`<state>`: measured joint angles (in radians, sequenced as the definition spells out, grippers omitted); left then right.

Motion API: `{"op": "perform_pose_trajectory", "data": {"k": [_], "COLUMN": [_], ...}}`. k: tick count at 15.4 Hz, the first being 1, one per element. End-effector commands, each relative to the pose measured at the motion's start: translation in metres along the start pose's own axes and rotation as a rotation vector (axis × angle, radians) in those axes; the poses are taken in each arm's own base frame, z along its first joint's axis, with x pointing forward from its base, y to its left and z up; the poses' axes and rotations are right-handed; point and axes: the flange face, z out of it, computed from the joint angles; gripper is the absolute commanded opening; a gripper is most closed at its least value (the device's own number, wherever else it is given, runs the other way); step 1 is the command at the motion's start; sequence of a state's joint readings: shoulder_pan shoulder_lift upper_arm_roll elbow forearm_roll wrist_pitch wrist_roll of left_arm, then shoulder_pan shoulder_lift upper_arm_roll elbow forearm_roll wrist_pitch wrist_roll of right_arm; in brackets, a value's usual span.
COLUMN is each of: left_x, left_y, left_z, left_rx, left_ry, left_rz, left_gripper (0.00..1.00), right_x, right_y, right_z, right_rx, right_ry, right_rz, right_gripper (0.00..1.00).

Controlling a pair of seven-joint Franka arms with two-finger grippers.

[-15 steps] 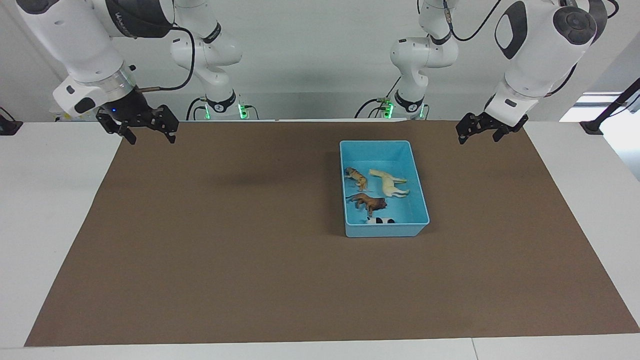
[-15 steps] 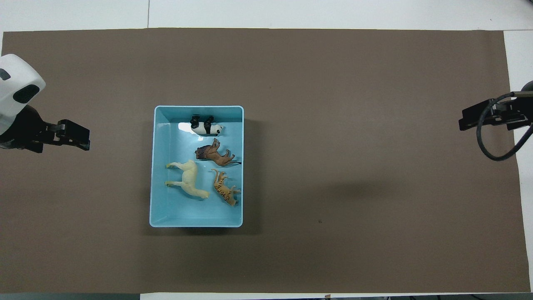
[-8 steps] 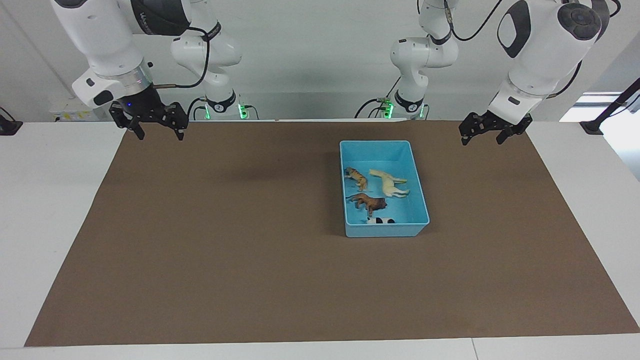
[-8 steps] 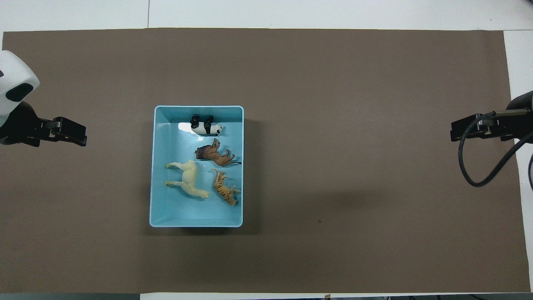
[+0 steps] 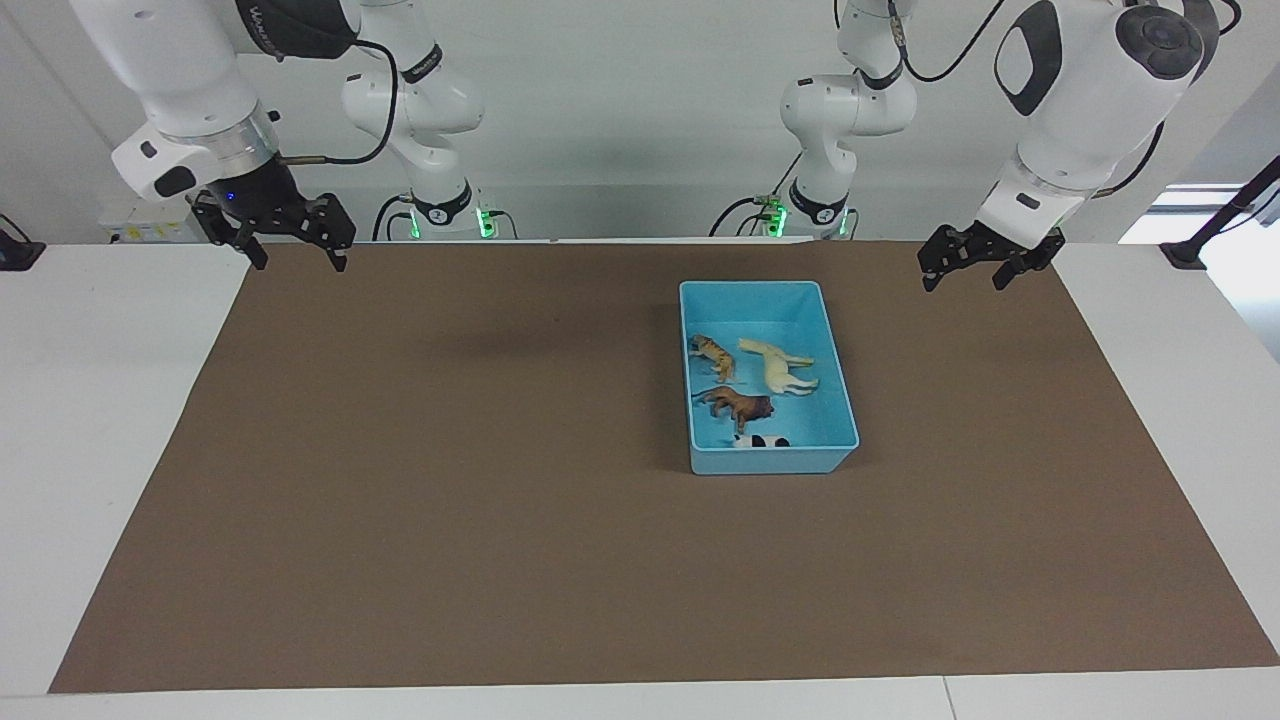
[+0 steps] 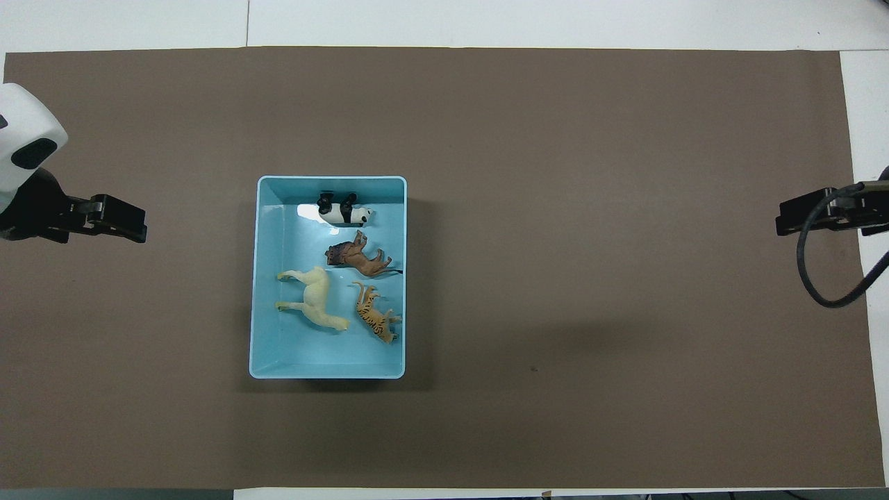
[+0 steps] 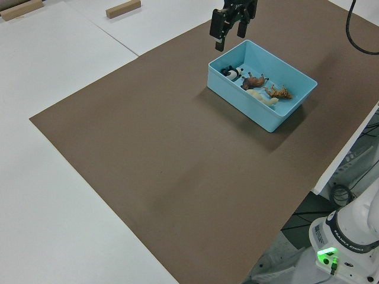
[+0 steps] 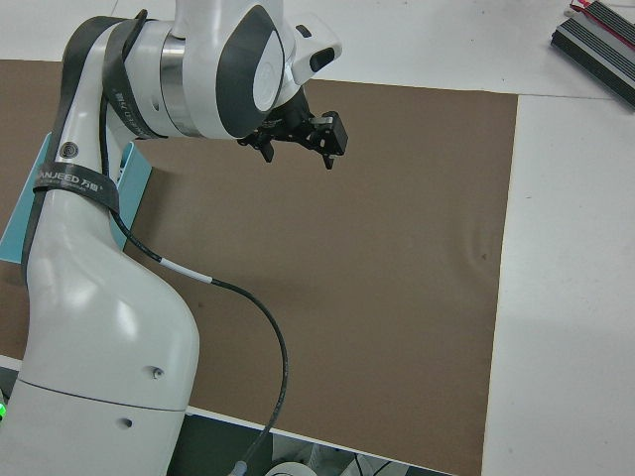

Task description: Put all toys into storage box

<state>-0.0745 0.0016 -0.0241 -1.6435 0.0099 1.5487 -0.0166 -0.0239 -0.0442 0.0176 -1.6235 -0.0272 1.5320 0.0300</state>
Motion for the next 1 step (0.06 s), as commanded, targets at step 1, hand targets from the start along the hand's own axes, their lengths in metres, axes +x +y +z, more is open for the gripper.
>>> {"op": "perform_pose_trajectory", "data": {"k": [1], "left_x": [-0.0060], "left_y": [0.0012], "left_z": [-0.0017], "left_rx": [-0.013], "left_ry": [0.016], "left_rz": [0.013], "left_gripper": [1.00], "right_x": [0.0011], "right_y": [0.0011], "right_z": [-0.0026], "right_rx": [-0.004], "right_ry": [-0.008], "right_rz": [-0.016], "right_gripper": [1.00]}}
